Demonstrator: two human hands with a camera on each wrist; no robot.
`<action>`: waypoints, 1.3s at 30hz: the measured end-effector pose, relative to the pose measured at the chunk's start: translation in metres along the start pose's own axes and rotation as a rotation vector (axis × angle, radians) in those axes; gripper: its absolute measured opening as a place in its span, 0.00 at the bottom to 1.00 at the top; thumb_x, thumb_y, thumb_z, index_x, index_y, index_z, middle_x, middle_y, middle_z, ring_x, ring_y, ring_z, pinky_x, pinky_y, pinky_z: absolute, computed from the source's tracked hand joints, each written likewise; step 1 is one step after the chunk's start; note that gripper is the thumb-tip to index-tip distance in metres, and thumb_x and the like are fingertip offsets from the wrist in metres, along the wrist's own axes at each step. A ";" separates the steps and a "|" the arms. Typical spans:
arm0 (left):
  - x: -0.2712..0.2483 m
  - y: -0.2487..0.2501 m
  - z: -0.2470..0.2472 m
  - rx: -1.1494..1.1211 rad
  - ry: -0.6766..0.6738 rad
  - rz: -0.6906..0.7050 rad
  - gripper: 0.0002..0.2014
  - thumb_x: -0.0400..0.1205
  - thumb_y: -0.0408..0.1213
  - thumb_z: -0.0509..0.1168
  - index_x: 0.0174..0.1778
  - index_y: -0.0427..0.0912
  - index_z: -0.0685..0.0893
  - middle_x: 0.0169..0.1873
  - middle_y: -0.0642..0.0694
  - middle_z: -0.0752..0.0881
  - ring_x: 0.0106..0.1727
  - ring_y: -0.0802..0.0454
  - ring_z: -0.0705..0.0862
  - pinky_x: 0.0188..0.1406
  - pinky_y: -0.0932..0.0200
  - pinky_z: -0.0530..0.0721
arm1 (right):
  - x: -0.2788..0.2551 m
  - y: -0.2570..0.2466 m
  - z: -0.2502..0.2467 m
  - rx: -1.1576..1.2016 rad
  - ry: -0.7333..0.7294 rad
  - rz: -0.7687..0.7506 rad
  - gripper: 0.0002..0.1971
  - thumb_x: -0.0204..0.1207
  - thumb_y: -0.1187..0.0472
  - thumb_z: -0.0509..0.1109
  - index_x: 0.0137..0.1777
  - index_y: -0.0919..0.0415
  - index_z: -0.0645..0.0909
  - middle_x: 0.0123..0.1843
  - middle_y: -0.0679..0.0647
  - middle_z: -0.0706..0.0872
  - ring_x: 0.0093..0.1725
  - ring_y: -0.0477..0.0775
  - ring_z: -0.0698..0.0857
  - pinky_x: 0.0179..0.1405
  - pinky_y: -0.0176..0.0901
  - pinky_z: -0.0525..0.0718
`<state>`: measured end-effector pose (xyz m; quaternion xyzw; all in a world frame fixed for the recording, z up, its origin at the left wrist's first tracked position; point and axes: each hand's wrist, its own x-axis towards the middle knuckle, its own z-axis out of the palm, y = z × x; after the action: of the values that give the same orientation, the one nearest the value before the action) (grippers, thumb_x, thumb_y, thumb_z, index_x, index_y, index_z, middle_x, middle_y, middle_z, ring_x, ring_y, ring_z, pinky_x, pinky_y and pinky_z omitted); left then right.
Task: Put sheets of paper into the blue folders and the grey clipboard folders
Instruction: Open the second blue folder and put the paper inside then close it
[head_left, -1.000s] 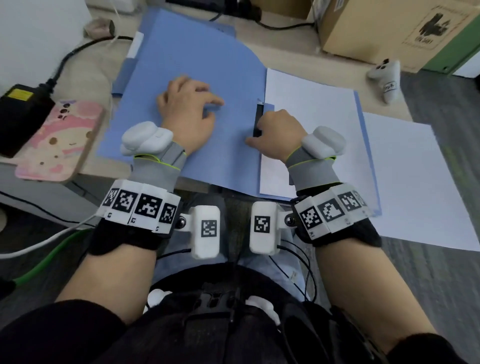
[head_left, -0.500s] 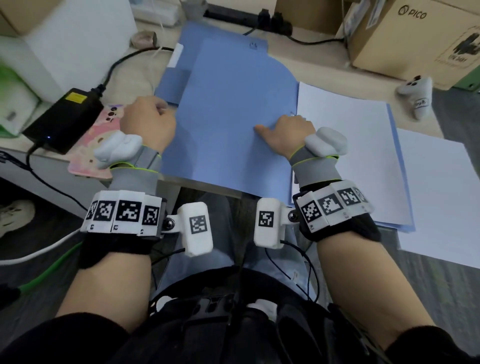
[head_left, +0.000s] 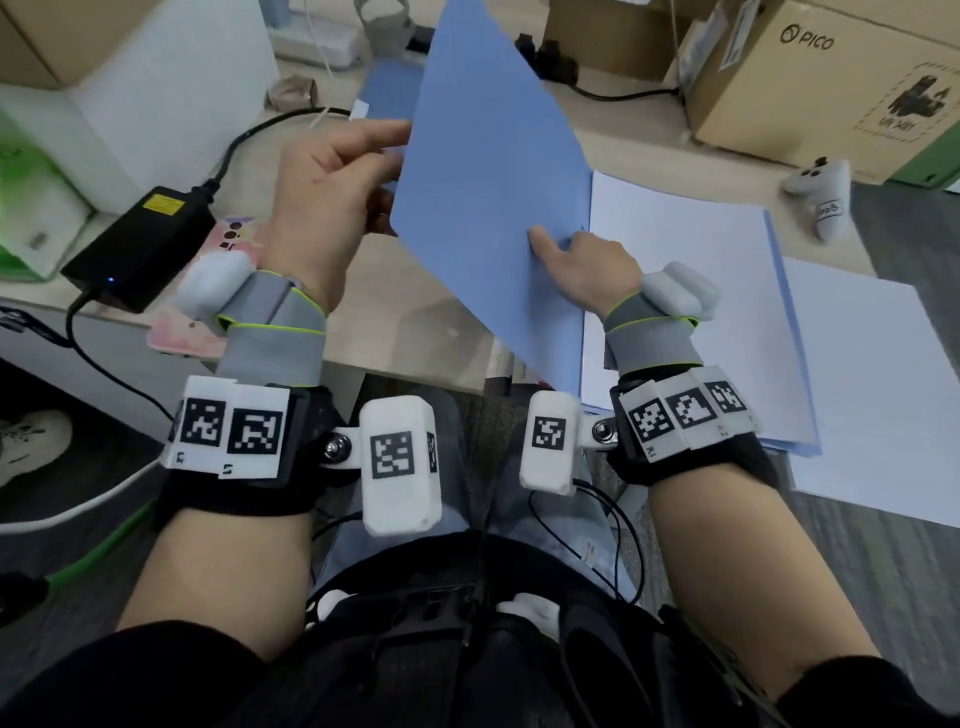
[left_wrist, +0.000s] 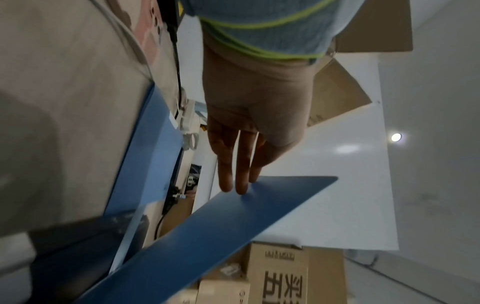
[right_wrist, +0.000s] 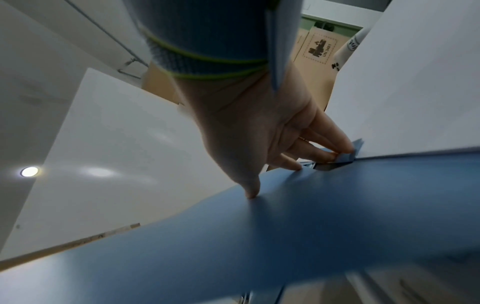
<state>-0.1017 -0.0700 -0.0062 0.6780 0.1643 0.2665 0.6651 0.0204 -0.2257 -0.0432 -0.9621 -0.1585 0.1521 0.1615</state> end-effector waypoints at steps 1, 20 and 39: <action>-0.002 0.001 0.008 0.002 -0.052 0.011 0.15 0.80 0.21 0.56 0.47 0.43 0.85 0.25 0.61 0.87 0.27 0.62 0.79 0.24 0.72 0.76 | 0.000 0.004 -0.002 0.054 -0.009 0.001 0.34 0.82 0.36 0.47 0.65 0.67 0.75 0.67 0.64 0.79 0.66 0.64 0.78 0.60 0.48 0.73; -0.020 -0.039 0.138 0.166 -0.506 -0.051 0.17 0.80 0.25 0.58 0.56 0.48 0.85 0.56 0.44 0.86 0.54 0.55 0.79 0.66 0.59 0.77 | -0.031 0.103 -0.030 1.411 0.080 -0.180 0.13 0.62 0.55 0.73 0.45 0.56 0.78 0.38 0.51 0.84 0.45 0.53 0.77 0.53 0.50 0.77; -0.022 -0.076 0.184 0.595 -0.333 -0.154 0.13 0.76 0.35 0.61 0.47 0.49 0.91 0.54 0.47 0.90 0.63 0.45 0.84 0.69 0.47 0.77 | -0.061 0.232 -0.033 1.583 0.462 0.290 0.09 0.72 0.55 0.70 0.41 0.61 0.84 0.31 0.50 0.84 0.29 0.49 0.78 0.29 0.39 0.72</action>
<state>-0.0027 -0.2279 -0.0791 0.8618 0.1749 0.0417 0.4743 0.0356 -0.4646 -0.0825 -0.5823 0.1575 0.0368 0.7967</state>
